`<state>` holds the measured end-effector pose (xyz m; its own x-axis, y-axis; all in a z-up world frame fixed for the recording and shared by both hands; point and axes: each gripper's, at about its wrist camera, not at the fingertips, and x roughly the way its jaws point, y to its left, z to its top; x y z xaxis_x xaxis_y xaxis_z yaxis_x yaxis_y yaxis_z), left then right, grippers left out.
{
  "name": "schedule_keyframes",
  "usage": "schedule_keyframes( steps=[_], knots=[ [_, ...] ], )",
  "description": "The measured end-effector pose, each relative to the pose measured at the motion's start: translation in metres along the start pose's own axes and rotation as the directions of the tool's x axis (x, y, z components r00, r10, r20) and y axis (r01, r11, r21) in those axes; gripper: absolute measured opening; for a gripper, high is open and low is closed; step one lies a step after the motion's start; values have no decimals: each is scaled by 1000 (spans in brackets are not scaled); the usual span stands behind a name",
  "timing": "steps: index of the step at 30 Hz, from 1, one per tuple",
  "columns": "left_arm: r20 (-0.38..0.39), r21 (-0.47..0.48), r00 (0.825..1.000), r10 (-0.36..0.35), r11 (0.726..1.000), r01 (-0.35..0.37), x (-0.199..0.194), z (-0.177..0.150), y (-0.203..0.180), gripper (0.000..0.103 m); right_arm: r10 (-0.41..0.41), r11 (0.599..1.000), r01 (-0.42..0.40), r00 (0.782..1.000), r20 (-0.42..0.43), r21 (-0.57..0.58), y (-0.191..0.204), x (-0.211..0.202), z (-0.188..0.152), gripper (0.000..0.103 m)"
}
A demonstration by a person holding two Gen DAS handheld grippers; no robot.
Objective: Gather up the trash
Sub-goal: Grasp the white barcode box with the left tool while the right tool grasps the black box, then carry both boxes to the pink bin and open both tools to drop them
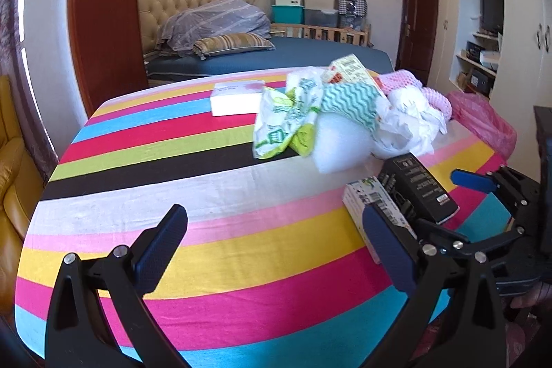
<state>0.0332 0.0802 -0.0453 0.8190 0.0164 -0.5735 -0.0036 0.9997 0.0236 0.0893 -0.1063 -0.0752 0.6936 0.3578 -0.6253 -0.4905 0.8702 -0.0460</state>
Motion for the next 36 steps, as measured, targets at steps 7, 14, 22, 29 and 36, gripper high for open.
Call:
schedule_keyframes(
  steps=[7,14,22,29,36],
  knots=[
    [-24,76,1000,-16,997,17,13,2,-27,98,36,994,-37,999,10,105,-34,5,-3,45],
    [-121,139,989,-83,985,100,43,-1,-66,98,-7,993,-1,998,67,121,-57,-18,-18,38],
    [-182,160,978,-101,978,131,68,-6,-80,53,-42,992,27,993,112,127,-75,-40,-29,38],
    [-110,196,986,-124,970,144,49,0,-86,35,-76,990,52,979,188,131,-80,-58,-30,38],
    [-36,230,975,-220,947,223,29,24,-110,35,-166,972,121,961,219,203,-114,-71,-29,38]
  ],
)
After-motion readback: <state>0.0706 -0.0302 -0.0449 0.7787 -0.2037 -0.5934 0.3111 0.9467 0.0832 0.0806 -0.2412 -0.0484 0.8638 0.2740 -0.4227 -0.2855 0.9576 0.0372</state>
